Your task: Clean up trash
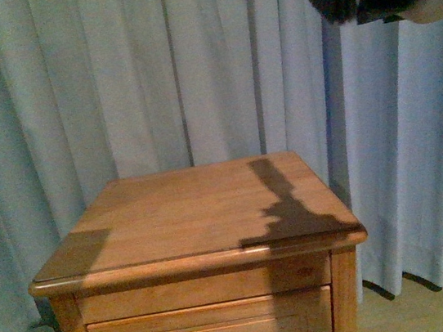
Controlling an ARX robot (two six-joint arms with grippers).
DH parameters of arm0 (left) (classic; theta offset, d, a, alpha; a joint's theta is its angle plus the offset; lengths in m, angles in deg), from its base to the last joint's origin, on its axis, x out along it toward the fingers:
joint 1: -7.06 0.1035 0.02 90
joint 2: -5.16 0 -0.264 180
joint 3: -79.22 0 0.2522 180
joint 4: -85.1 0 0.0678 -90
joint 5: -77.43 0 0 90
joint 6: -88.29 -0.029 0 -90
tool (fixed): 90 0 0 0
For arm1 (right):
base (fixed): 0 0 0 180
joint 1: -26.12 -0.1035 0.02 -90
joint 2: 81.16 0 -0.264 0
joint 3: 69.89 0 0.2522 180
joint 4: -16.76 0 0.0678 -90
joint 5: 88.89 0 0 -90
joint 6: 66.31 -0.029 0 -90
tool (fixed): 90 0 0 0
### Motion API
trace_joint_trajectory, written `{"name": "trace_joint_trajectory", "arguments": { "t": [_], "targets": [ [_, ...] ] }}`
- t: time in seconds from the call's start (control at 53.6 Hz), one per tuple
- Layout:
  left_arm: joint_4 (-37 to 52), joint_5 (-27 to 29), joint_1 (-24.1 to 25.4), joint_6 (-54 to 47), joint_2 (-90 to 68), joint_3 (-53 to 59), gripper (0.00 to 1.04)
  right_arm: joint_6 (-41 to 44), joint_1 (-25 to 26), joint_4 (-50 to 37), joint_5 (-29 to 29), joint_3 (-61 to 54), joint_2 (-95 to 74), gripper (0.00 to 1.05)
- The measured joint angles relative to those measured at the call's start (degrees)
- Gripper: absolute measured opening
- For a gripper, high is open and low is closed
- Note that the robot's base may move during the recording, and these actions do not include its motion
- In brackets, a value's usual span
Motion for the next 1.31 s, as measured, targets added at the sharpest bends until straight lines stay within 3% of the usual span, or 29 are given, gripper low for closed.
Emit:
{"name": "trace_joint_trajectory", "arguments": {
  "t": [0.298,0.671,0.932,1.305],
  "targets": [
    [0.0,0.0,0.0,0.0,0.0,0.0,0.29,4.0,-1.49,-3.82,5.68,-15.82,20.22,0.21],
    [0.0,0.0,0.0,0.0,0.0,0.0,0.29,5.03,-2.95,-0.17,12.24,-31.5,40.3,0.21],
    [0.0,0.0,0.0,0.0,0.0,0.0,0.29,3.54,-7.82,4.07,18.84,-38.62,49.88,0.21],
    [0.0,0.0,0.0,0.0,0.0,0.0,0.29,3.13,-8.2,4.57,19.71,-40.0,51.58,0.21]
  ]
}}
